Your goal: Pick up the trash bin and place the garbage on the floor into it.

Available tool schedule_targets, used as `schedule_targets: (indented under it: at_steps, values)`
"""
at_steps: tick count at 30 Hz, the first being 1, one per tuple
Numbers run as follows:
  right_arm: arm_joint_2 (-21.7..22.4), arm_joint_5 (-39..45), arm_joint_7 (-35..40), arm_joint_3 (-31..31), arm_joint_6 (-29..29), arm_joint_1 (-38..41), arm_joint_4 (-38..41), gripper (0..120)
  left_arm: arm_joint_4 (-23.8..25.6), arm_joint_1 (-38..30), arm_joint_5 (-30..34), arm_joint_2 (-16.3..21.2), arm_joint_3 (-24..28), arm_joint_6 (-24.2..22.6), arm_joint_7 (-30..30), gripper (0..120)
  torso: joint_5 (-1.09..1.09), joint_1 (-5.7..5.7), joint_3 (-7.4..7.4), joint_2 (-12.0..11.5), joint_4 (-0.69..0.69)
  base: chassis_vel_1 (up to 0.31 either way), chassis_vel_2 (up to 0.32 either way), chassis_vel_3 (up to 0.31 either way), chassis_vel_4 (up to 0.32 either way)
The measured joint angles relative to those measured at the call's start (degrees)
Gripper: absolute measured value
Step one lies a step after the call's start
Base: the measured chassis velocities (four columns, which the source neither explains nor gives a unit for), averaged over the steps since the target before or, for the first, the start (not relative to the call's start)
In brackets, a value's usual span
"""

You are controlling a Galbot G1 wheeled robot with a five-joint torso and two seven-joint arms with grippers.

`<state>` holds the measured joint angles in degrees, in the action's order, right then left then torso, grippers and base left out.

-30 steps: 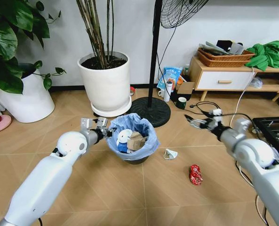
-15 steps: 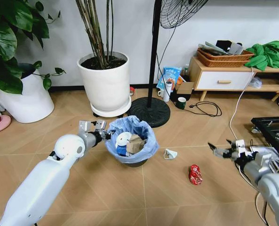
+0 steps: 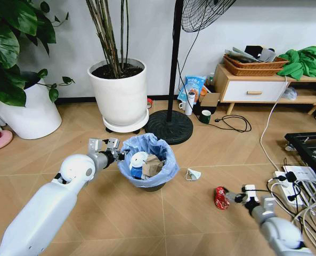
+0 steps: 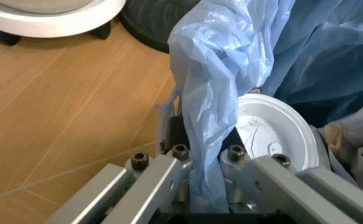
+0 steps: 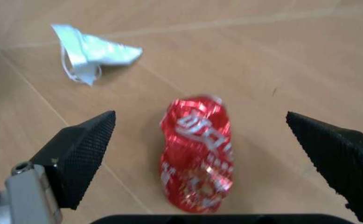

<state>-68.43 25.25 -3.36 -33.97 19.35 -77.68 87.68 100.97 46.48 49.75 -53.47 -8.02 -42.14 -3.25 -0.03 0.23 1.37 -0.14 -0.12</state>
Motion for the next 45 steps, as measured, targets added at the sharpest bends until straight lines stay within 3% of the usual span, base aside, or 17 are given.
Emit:
schedule_targets:
  at_steps: [6, 26, 32, 34, 37, 45]
  values:
    - [-2.9, -2.1, 2.3, 1.6, 1.2, 4.3, -5.4, 100, 0.1, 0.5, 0.0, -0.1, 0.0, 0.0, -0.1, 0, -0.04, 0.0, 0.0, 0.0, 0.0, 0.0, 0.0, 0.0, 0.0]
    - [-5.5, -3.8, 3.9, 2.5, 3.5, 9.5, -11.8, 100, -0.6, -0.1, -0.1, -1.0, 0.6, 0.0, -0.1, 0, -0.02, 0.0, 0.0, 0.0, -0.01, 0.0, 0.0, 0.0, 0.0]
    - [-6.0, -4.4, 4.1, 2.5, 3.6, 10.5, -13.3, 81, -0.6, -0.1, -0.1, -1.1, 0.6, 0.0, -0.2, 0, -0.02, 0.0, 0.0, 0.0, 0.0, 0.0, 0.0, 0.0, 0.0]
    - [-6.0, -4.4, 4.2, 2.5, 3.6, 10.5, -13.4, 81, -0.6, -0.1, -0.1, -1.1, 0.6, 0.0, -0.2, 0, -0.02, 0.0, 0.01, 0.0, -0.01, 0.0, 0.0, 0.0, 0.0]
    - [-6.0, -4.4, 4.4, 2.5, 3.7, 10.8, -14.1, 60, -0.6, -0.2, -0.1, -1.1, 0.6, 0.0, -0.2, 0, -0.02, 0.0, 0.01, 0.0, -0.01, 0.0, 0.0, 0.0, 0.0]
    - [-6.1, -4.4, 4.5, 2.5, 3.5, 11.1, -15.5, 34, -0.4, -0.1, -0.1, -1.1, 0.5, 0.0, -0.3, 0, -0.06, 0.0, 0.0, 0.0, -0.01, 0.0, 0.0, 0.0, 0.0]
